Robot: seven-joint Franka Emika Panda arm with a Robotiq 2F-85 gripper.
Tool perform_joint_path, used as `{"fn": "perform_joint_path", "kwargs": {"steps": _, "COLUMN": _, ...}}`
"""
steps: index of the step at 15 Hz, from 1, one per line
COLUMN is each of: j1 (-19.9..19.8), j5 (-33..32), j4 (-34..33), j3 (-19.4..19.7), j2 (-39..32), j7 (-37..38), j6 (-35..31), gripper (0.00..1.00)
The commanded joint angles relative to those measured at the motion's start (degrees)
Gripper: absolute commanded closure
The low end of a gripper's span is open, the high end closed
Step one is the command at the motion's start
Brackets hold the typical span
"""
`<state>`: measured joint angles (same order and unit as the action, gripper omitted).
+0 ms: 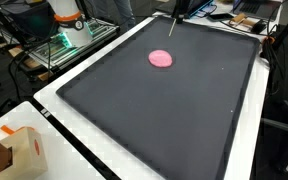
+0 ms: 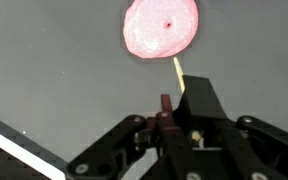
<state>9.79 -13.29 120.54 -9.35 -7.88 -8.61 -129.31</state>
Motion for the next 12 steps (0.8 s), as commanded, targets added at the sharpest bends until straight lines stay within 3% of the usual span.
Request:
{"fn": "perform_joint_path", "kwargs": {"steps": 1, "j1": 2.80, "j5": -6.61, "j4": -5.68, "j3": -0.41, "j2": -5.62, "j7": 4.12, "j6": 4.77, "gripper": 0.94}}
{"fn": "perform_joint_path", "kwargs": {"steps": 6, "j1": 6.89, "j5": -13.68, "j4": -11.10, "j3": -0.20, "j2": -11.50, "j7": 8.49, "j6": 9.79, "gripper": 0.94}}
{"fn": "perform_joint_path", "kwargs": {"steps": 12, "j1": 9.60, "j5": -13.45, "j4": -17.39, "j3": -0.31, "j2": -17.22, "j7": 8.20, "j6": 16.87, "gripper": 0.94}}
